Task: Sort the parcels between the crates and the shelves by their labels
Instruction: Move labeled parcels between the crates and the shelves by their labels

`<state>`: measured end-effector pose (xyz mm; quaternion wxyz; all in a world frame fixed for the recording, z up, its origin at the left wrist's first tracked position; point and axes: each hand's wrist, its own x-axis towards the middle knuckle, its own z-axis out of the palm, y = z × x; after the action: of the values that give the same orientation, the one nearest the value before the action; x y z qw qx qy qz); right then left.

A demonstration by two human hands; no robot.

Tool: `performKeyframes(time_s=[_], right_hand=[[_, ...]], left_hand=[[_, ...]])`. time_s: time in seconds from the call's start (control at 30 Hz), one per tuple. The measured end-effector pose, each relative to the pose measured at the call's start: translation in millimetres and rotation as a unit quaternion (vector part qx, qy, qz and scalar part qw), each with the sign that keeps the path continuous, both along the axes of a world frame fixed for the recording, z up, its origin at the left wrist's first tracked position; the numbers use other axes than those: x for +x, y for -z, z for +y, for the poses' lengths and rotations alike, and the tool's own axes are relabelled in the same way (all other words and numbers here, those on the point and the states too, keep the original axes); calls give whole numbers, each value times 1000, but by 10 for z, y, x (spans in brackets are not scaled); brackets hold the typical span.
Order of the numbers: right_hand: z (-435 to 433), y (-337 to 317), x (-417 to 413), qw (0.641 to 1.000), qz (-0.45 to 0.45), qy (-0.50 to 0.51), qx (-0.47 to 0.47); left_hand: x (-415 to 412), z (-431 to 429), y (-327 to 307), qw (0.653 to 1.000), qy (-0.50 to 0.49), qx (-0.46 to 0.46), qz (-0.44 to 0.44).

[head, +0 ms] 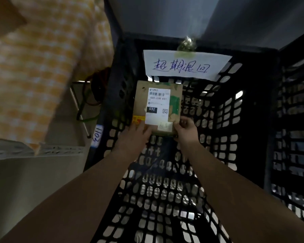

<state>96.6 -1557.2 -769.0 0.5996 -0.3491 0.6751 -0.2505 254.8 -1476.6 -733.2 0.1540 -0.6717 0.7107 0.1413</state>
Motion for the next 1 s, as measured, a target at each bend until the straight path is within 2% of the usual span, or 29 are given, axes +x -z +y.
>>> performKeyframes(time_s=[0.13,0.23,0.33,0.47,0.73,1.0], right_hand=[[-22,102,-149,998,0,-58,-10],[-69,115,-200,987,77,-135,-46],[-134,-29,-170,951,187,-241,-56],[-149,-405,-98,881,299,-356,-87],[19,-1609,-141,784,388,-451,-179],[578,-3227,-123,689,403,-490,-351]], left_hand=[[-49,-182,71,999,-4,-32,-4],[-47,-227,80,999,-17,-26,10],[-42,-143,28,1000,-29,6,1],[-70,-143,-213,1000,-23,7,-10],[-62,-35,-1261,997,-2,-82,9],[62,717,-2892,989,-16,-139,-41]])
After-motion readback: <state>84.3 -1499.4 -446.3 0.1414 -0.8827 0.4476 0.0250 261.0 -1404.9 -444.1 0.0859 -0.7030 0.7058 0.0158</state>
